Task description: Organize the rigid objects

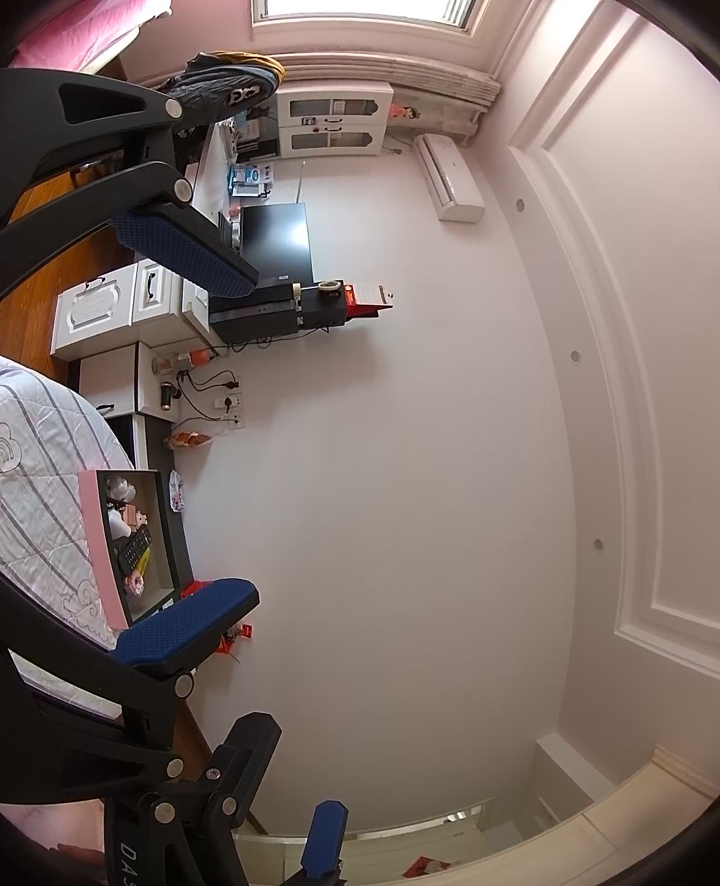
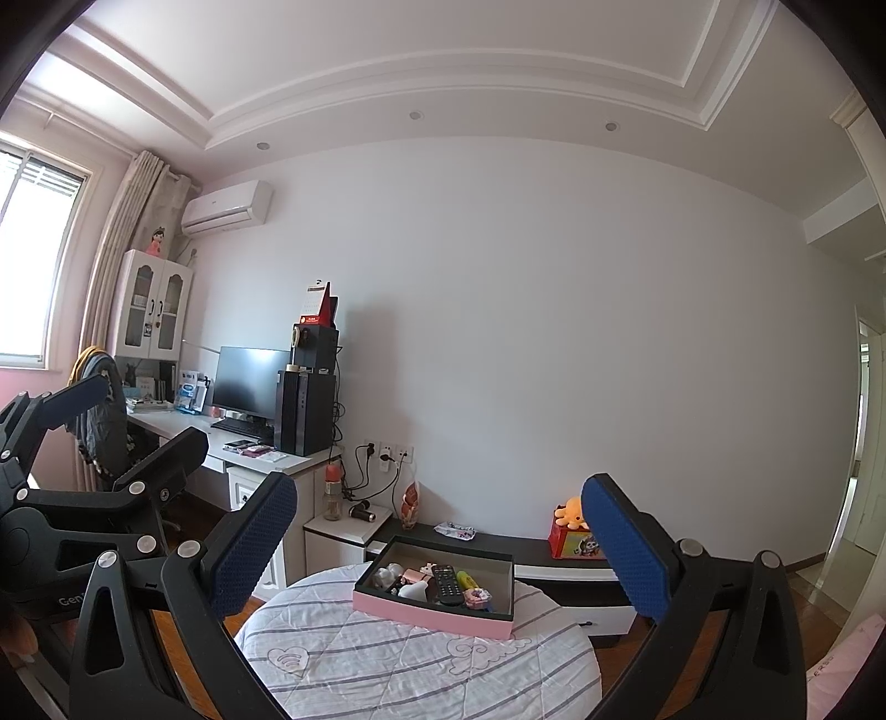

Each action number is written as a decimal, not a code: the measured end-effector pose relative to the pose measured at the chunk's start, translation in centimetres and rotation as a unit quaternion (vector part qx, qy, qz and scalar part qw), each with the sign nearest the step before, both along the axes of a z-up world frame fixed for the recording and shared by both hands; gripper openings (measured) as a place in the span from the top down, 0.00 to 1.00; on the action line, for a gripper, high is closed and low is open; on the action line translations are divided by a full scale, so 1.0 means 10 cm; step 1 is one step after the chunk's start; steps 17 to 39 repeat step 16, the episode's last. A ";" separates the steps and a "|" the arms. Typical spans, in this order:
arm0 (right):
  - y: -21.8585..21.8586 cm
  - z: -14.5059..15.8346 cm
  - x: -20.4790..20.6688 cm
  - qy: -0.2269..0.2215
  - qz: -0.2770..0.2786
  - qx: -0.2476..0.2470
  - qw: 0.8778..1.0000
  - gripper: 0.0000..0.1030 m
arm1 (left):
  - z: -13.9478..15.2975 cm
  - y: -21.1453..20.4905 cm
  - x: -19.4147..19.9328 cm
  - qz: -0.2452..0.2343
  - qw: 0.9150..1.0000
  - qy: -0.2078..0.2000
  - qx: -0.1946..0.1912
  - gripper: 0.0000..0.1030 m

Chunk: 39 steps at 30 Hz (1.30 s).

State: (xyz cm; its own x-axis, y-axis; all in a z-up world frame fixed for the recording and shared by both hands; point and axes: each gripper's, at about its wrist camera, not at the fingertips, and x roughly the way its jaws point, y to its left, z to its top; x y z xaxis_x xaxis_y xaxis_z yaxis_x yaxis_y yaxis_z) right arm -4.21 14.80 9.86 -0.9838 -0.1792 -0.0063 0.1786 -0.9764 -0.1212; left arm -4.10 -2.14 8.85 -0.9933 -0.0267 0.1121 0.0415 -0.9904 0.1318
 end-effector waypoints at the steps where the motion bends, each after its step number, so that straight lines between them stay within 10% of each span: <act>1: 0.00 0.01 -0.01 0.000 0.000 0.000 1.000 0.00 | 0.00 0.00 0.00 0.001 1.000 0.001 0.000 0.00; 39: -0.02 0.02 -0.02 -0.002 0.002 0.005 1.000 0.00 | 0.02 0.00 0.00 0.002 1.000 -0.001 0.002 0.00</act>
